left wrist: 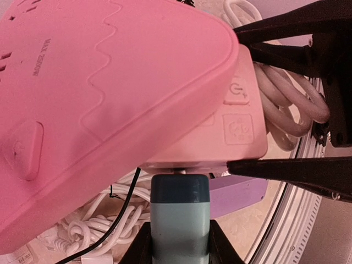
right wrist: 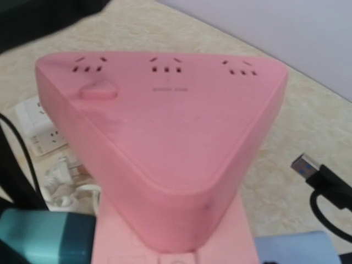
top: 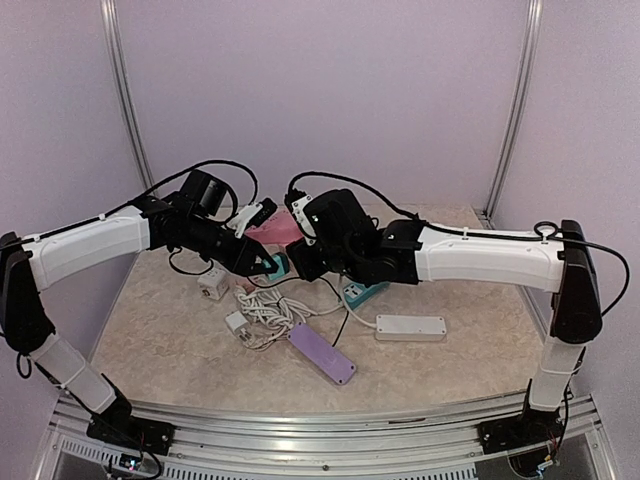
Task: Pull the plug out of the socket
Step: Remove the plug from the socket.
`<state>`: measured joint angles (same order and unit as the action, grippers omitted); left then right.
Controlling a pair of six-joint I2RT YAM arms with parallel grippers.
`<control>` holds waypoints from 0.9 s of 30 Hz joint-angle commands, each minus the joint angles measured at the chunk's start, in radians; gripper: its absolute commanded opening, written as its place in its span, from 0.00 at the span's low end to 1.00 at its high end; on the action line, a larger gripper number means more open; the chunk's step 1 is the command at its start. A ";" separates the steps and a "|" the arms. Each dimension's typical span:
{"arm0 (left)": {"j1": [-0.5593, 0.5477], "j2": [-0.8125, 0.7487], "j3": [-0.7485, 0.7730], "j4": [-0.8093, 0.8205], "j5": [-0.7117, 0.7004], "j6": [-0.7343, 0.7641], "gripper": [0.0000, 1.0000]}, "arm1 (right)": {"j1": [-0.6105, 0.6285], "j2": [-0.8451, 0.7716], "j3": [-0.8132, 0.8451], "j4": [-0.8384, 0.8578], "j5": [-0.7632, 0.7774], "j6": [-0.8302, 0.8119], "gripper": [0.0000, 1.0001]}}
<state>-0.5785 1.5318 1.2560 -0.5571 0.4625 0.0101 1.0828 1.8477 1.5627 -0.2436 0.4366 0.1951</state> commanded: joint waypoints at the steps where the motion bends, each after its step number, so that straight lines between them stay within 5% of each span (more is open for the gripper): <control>1: 0.023 -0.018 0.026 0.012 -0.047 -0.005 0.00 | 0.011 -0.012 0.054 -0.007 0.154 -0.045 0.00; 11: 0.024 -0.022 0.025 0.015 -0.038 -0.005 0.00 | 0.011 -0.012 0.059 -0.025 0.196 -0.033 0.00; 27: 0.041 -0.022 0.029 0.006 -0.067 -0.005 0.00 | -0.119 -0.197 -0.213 0.295 -0.428 0.068 0.00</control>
<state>-0.5785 1.5314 1.2560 -0.5503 0.4892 0.0162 0.9901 1.7535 1.3830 -0.0750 0.1825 0.2531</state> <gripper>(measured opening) 0.271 0.594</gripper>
